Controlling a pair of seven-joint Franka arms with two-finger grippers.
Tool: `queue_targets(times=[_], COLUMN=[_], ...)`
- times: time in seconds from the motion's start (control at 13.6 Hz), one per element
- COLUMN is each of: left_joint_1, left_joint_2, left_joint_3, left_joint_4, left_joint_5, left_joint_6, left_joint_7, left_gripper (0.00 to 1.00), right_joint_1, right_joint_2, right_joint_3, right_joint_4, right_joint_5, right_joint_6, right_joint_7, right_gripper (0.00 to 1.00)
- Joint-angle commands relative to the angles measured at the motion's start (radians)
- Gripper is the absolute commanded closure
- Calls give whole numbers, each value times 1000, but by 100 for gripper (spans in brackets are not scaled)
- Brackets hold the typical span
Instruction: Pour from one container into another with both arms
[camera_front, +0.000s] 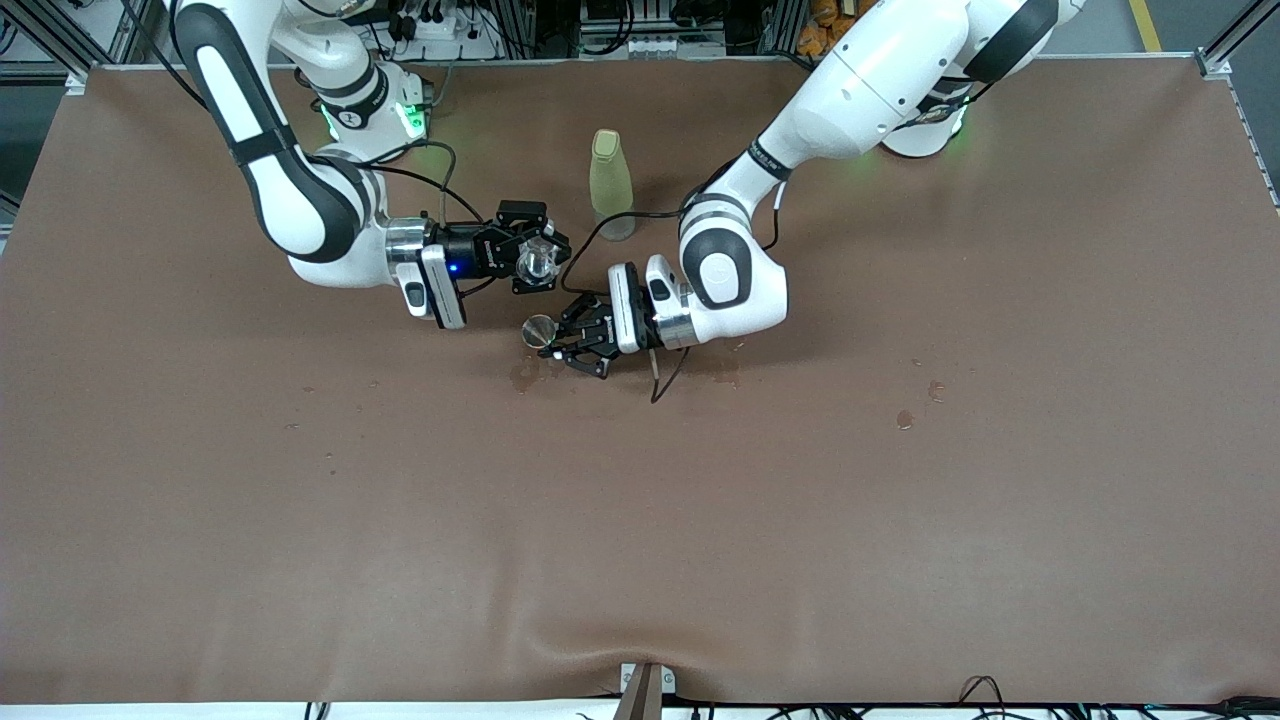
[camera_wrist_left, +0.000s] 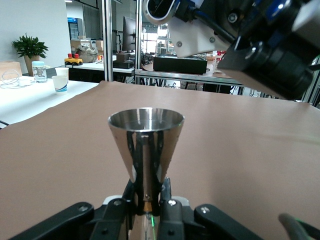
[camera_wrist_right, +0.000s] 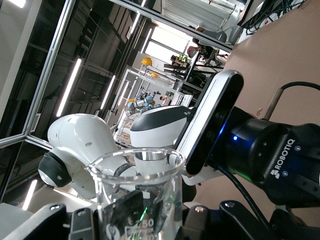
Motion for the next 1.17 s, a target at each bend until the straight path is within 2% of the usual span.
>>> queue_targets(times=[0.0,1.1], left_joint_1=[-1,-5], left_joint_2=[-7,-7], left_joint_3=[-5,-5], left_joint_4=[1,-1], left_joint_5=[-34,-34], left_joint_6=[12,12], left_joint_7=[19,18], left_gripper=[100,100], right_joint_1=[-1,-12], right_joint_2=[-40,-40], right_joint_3=[6,3], right_joint_4=[-26,-29], right_joint_5=[27,50], right_joint_6=[7,10], right_joint_7=[70,162], right_gripper=[100,100])
